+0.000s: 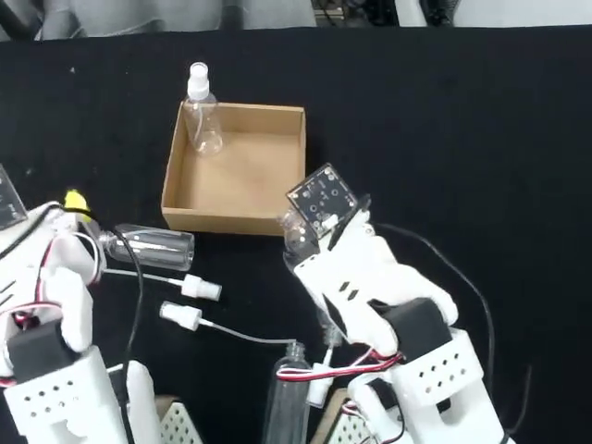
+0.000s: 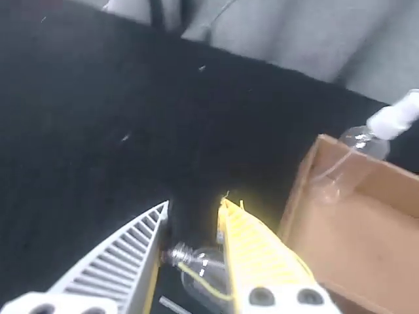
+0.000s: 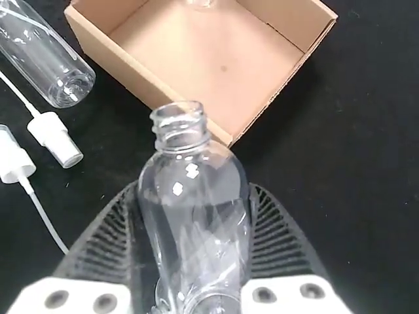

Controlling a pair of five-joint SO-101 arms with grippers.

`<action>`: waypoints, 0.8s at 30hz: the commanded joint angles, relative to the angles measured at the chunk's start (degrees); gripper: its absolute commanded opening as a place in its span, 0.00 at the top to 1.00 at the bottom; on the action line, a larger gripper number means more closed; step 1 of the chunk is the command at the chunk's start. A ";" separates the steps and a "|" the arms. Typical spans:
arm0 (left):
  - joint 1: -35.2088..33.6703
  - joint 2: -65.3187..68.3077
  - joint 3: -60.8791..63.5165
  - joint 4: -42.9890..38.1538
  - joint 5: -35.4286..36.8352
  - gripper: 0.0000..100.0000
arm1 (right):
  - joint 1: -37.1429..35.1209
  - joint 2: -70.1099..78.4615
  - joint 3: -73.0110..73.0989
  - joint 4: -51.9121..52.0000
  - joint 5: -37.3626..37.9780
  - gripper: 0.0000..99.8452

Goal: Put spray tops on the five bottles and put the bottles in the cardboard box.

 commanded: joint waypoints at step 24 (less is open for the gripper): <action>-2.51 34.90 -17.10 10.64 23.03 0.82 | 1.85 0.31 1.98 -4.31 -0.09 0.97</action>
